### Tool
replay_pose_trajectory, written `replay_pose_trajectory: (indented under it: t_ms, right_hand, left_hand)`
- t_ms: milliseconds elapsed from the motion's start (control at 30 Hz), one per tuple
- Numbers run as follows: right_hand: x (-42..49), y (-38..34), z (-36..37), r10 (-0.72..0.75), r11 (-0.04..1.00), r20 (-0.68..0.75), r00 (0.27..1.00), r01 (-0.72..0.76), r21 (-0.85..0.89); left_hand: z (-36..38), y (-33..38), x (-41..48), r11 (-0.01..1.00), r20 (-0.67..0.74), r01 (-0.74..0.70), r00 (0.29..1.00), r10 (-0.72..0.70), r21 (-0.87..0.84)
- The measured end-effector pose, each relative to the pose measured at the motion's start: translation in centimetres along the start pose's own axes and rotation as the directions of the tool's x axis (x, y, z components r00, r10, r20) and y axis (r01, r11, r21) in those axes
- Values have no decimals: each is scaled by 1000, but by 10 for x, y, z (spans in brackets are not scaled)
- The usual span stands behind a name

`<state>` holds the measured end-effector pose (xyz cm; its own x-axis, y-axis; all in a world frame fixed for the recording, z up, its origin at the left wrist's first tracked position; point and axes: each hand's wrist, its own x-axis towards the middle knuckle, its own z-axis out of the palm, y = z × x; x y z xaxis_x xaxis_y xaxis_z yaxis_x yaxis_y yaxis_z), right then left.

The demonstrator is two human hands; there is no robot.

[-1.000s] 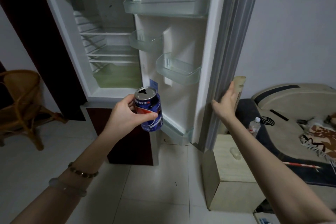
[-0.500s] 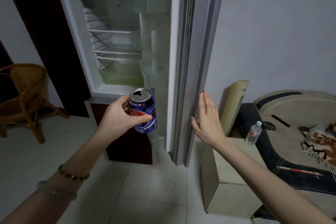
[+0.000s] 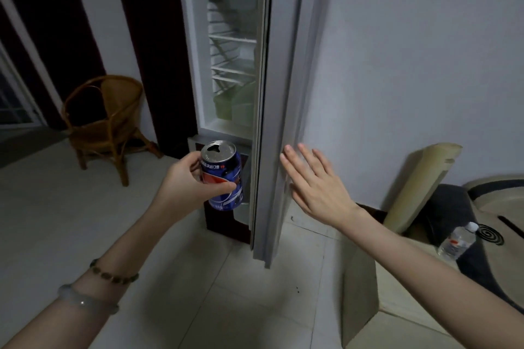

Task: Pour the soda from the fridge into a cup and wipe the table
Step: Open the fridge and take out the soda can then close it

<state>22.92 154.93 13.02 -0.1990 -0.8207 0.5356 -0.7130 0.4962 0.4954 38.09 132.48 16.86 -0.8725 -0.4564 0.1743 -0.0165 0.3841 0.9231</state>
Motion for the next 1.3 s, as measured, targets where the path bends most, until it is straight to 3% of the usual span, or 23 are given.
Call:
replay_pose_trajectory:
  t_ms: [267,600,967,1300]
  right_hand:
    - [82,-47,30,-124,992,-57,991,126,20]
    - [207,-104,73,-196,980,-139,971,197,-7]
    - [334,-143,147,-169,982,-118,978,158,-102]
    - [435,-150,217,-143,981,-103,984,127,-148]
  left_hand:
    - [-61,-29,17,993,-117,92,990,-83,71]
    - [-161,-81,90,988,-136,5,991,16,153]
    - [-258,-142,182,995,-88,-28,995,36,93]
    - [-295,-190,267,999,-103,6,995,0,52]
